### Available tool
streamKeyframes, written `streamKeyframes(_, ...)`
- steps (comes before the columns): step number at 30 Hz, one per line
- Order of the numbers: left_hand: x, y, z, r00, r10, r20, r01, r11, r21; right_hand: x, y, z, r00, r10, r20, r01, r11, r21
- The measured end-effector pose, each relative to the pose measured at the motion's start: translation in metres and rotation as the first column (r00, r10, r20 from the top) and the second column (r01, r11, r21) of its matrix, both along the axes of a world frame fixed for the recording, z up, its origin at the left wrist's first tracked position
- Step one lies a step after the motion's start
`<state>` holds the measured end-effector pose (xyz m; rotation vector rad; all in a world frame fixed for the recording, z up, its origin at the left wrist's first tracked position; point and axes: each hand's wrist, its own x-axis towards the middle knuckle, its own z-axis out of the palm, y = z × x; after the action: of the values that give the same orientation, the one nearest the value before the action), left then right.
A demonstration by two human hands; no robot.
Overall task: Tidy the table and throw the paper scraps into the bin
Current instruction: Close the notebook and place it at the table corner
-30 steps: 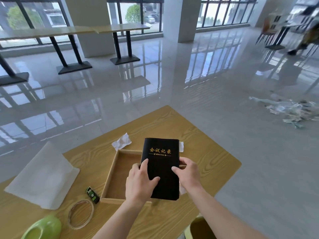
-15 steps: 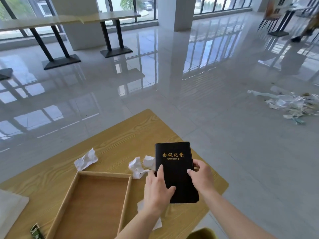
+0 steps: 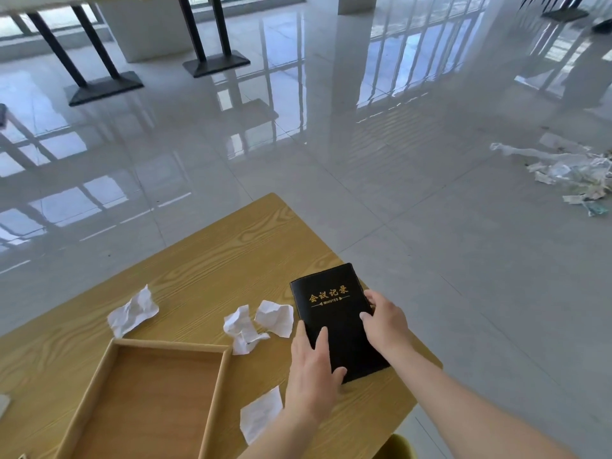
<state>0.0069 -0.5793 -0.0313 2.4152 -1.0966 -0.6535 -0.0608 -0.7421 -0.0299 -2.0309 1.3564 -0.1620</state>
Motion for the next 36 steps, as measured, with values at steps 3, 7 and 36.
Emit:
streamKeyframes(3,0.007,0.006,-0.002,0.938,-0.215,0.271,0.207,0.977,0.057,0.012,-0.003,0.004,0.993,0.114,-0.003,-0.114,0.993,-0.038)
streamKeyframes(7,0.014,0.006,-0.005,0.831,-0.396,0.392,0.385,0.917,0.110,-0.004,0.010,0.008,0.918,0.374,-0.130,-0.396,0.874,-0.283)
streamKeyframes(36,0.097,-0.053,-0.007,0.913,-0.319,0.254,0.295,0.947,0.131,0.072,-0.033,-0.005,0.755,0.601,-0.262,-0.655,0.711,-0.257)
